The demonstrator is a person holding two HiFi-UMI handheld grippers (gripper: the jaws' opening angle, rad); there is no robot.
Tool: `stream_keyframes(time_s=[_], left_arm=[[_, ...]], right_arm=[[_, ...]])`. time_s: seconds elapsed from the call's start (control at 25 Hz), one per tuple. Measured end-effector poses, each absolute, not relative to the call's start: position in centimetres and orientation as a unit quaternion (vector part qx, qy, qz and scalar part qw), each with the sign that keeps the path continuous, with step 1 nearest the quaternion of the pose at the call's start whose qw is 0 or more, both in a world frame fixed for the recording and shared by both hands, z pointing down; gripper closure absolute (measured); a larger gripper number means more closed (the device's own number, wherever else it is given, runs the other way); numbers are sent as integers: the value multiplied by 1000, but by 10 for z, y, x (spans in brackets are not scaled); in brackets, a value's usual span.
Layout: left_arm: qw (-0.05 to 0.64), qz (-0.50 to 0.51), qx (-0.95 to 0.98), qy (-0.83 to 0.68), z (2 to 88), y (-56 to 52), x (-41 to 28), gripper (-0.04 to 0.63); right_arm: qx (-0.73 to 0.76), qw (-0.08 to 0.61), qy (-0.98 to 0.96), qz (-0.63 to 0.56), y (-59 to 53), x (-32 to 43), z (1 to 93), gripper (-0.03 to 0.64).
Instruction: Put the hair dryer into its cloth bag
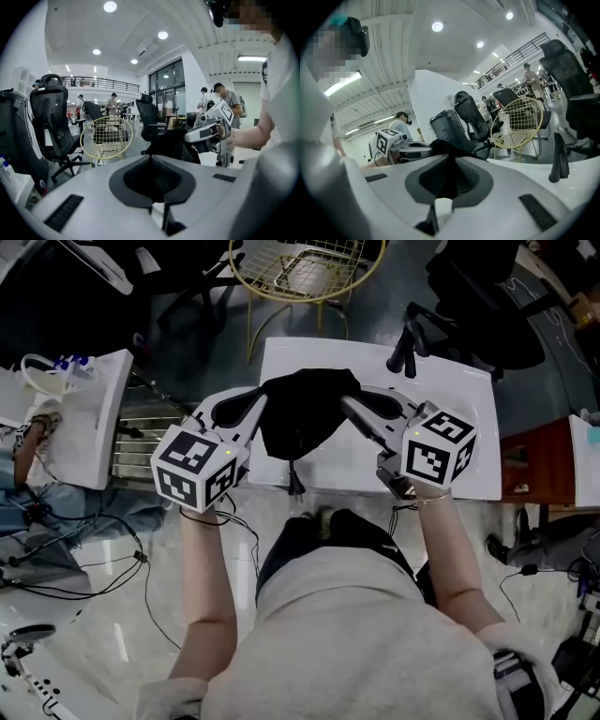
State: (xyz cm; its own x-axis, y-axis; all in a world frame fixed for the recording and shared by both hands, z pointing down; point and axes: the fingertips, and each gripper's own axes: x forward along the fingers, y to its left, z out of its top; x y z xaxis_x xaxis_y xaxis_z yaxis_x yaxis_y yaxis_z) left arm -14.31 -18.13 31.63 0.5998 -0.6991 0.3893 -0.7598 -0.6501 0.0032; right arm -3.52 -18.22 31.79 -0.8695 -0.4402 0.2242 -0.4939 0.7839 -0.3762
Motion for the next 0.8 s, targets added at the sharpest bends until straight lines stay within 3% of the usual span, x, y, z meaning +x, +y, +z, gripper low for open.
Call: stream_keyframes(time_s=[0.36, 0.8], left_arm=[[69, 187, 889, -412, 311, -191, -139, 583], [106, 238, 887, -382, 364, -175, -125, 583]], right_arm=[[258, 44, -946, 191, -193, -27, 297, 597], [262, 105, -933, 223, -173, -18, 343, 595]])
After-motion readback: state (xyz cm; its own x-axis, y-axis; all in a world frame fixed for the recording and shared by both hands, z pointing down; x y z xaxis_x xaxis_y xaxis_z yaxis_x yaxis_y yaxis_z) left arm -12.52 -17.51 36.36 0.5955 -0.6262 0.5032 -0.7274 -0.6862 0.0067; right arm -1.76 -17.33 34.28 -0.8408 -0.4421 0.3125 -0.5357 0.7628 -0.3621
